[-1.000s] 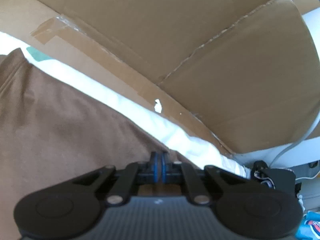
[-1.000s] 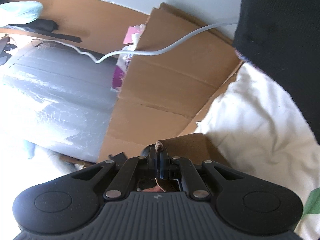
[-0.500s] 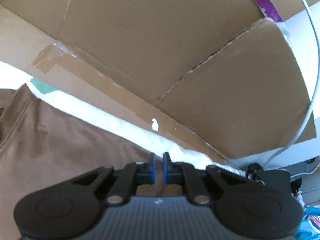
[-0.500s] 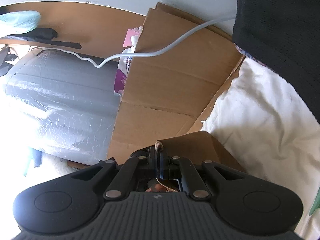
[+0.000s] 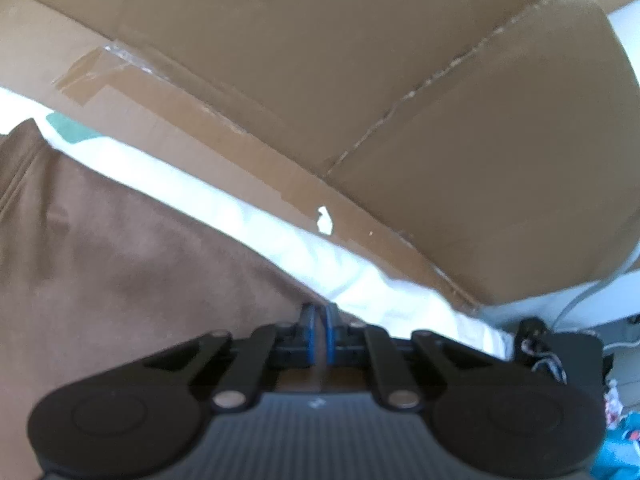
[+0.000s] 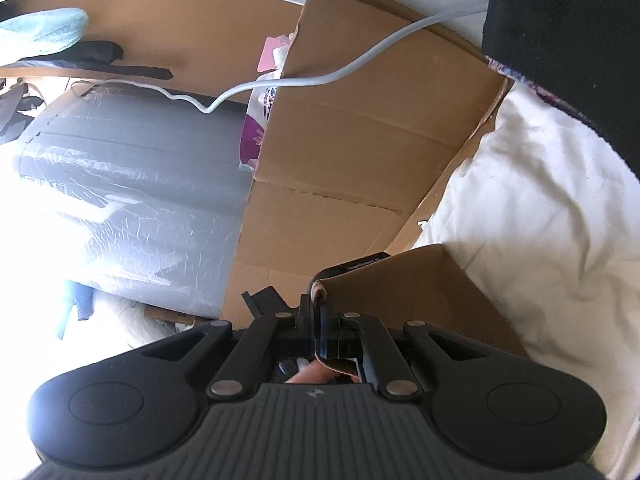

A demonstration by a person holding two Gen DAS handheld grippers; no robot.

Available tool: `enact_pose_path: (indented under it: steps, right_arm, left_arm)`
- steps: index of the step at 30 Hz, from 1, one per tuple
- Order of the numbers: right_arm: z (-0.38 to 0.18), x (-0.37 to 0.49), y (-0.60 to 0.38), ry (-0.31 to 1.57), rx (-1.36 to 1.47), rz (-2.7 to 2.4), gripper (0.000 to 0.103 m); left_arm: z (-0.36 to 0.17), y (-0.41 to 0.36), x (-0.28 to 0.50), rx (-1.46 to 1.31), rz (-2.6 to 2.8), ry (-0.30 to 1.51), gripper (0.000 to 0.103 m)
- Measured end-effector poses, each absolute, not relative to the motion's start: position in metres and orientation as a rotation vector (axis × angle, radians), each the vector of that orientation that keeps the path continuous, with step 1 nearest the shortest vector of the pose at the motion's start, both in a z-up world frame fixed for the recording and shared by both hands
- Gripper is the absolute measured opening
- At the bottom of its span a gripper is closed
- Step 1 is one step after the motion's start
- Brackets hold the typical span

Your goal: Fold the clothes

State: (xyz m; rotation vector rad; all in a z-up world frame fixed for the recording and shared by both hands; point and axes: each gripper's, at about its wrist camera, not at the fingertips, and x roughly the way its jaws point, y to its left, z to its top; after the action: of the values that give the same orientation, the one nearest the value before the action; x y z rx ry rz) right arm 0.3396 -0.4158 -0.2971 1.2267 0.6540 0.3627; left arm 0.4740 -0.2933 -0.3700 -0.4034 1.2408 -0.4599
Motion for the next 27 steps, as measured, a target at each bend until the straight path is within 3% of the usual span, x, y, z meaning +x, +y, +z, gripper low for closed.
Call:
enact_pose_path:
  steps: [10, 15, 21, 27]
  right_arm:
    - [-0.299, 0.341, -0.392, 0.691, 1.207, 0.402, 0.000]
    - [-0.308, 0.342, -0.381, 0.716, 1.200, 0.394, 0.000]
    - [-0.311, 0.342, -0.357, 0.765, 1.127, 0.414, 0.000]
    - [-0.316, 0.343, -0.330, 0.821, 1.020, 0.426, 0.000]
  left_arm:
    - [-0.370, -0.288, 0.490, -0.396, -0.497, 1.328, 0.006]
    - [-0.343, -0.260, 0.501, -0.339, -0.550, 1.328, 0.041]
    - [-0.314, -0.220, 0.508, -0.309, -0.570, 1.261, 0.047]
    - [-0.323, -0.200, 0.499, -0.249, -0.595, 1.272, 0.047]
